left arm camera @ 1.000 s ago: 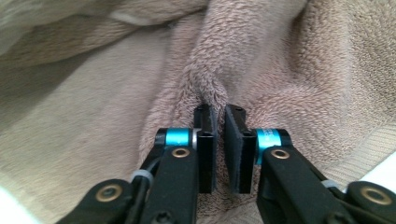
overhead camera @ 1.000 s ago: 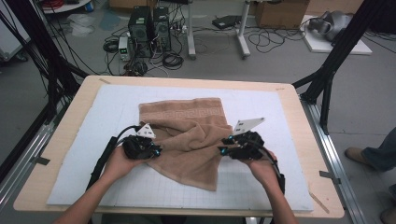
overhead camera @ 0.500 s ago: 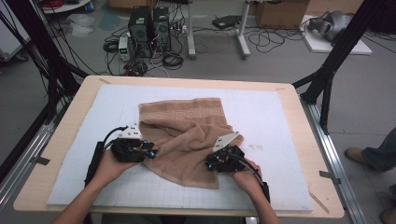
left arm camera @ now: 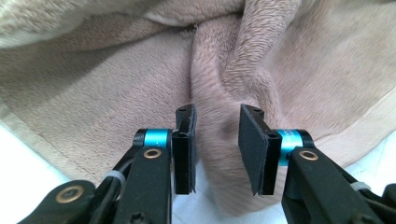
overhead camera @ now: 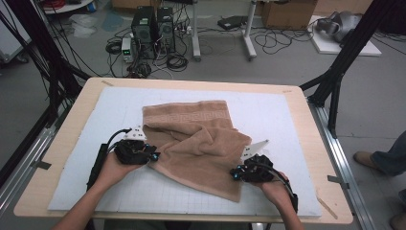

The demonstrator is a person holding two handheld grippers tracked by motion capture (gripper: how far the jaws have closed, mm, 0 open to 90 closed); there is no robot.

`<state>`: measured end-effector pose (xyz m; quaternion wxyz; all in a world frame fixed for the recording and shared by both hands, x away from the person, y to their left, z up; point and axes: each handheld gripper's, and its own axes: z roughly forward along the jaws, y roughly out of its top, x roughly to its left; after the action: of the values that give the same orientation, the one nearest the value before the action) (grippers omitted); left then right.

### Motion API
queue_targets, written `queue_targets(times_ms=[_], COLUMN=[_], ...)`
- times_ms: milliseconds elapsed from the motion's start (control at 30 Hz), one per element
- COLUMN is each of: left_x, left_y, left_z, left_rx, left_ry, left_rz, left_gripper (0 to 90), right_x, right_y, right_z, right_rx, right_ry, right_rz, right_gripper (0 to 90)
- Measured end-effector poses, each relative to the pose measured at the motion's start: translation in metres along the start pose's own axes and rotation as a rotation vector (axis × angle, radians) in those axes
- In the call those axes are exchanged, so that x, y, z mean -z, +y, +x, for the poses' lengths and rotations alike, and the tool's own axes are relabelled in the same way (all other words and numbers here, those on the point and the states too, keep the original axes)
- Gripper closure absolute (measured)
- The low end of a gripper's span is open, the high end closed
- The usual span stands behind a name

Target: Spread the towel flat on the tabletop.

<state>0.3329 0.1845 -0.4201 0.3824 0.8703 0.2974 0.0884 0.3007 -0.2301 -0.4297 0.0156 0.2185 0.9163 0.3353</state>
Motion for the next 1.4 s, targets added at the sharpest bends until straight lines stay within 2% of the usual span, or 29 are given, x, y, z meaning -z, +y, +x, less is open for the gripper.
queue_targets(times_ms=[100, 167, 233, 333, 433, 567, 600, 767, 833, 867, 933, 1000, 1100, 1167, 1233, 1300, 1367, 1400], left_x=[-0.007, -0.01, -0.008, 0.003, 0.021, 0.047, 0.051, 0.073, 0.079, 0.079, 0.076, 0.069, 0.051, 0.036, 0.024, 0.011, 0.003, -0.003], left_y=[0.0, -0.001, -0.001, -0.002, -0.007, -0.022, -0.024, -0.039, -0.037, -0.035, -0.027, -0.021, -0.014, -0.01, -0.007, -0.004, -0.003, -0.002], left_z=[-0.005, -0.008, -0.009, -0.012, -0.021, -0.035, -0.037, -0.051, -0.05, -0.049, -0.041, -0.035, -0.028, -0.027, -0.025, -0.024, -0.022, -0.02], left_rx=[-0.026, -0.037, -0.038, -0.04, -0.063, -0.056, -0.051, -0.035, -0.041, -0.038, -0.038, -0.026, -0.037, -0.059, -0.077, -0.088, -0.097, -0.097], left_ry=[-0.008, -0.011, -0.009, -0.014, 0.012, 0.008, 0.004, -0.054, -0.045, -0.048, -0.035, -0.039, -0.036, -0.033, -0.033, -0.046, -0.046, -0.051], left_rz=[0.034, 0.044, 0.036, 0.014, -0.008, -0.045, -0.052, -0.085, -0.105, -0.111, -0.125, -0.128, -0.109, -0.09, -0.072, -0.062, -0.043, -0.028], left_gripper=[72.7, 81.2, 83.7, 84.6, 84.6, 84.8, 84.8, 83.5, 73.4, 71.5, 68.3, 67.2, 67.8, 67.9, 68.0, 67.8, 67.7, 67.6], right_x=[0.003, 0.006, 0.009, 0.01, 0.01, -0.001, -0.007, -0.022, -0.027, -0.027, -0.026, -0.026, -0.022, -0.014, -0.005, 0.004, 0.01, 0.012], right_y=[-0.001, 0.002, 0.008, 0.015, 0.02, 0.023, 0.024, 0.025, 0.024, 0.022, 0.021, 0.02, 0.017, 0.013, 0.013, 0.016, 0.021, 0.024], right_z=[0.0, 0.0, 0.0, -0.001, 0.0, 0.003, 0.003, 0.009, 0.01, 0.012, 0.012, 0.014, 0.015, 0.018, 0.019, 0.018, 0.016, 0.013], right_rx=[-0.003, -0.001, 0.002, 0.001, 0.021, 0.037, 0.041, 0.06, 0.069, 0.071, 0.078, 0.085, 0.086, 0.092, 0.084, 0.079, 0.085, 0.08], right_ry=[0.003, -0.003, -0.022, -0.034, -0.037, -0.03, -0.014, 0.018, 0.02, 0.008, 0.023, 0.041, 0.079, 0.095, 0.111, 0.098, 0.06, 0.043], right_rz=[-0.011, -0.041, -0.079, -0.103, -0.127, -0.099, -0.083, -0.045, -0.022, -0.034, -0.034, -0.022, -0.004, 0.012, -0.021, -0.057, -0.066, -0.072], right_gripper=[83.9, 80.0, 75.8, 70.8, 70.3, 67.2, 66.4, 61.8, 64.2, 69.0, 81.6, 85.6, 86.0, 85.7, 83.7, 80.3, 73.8, 73.6])
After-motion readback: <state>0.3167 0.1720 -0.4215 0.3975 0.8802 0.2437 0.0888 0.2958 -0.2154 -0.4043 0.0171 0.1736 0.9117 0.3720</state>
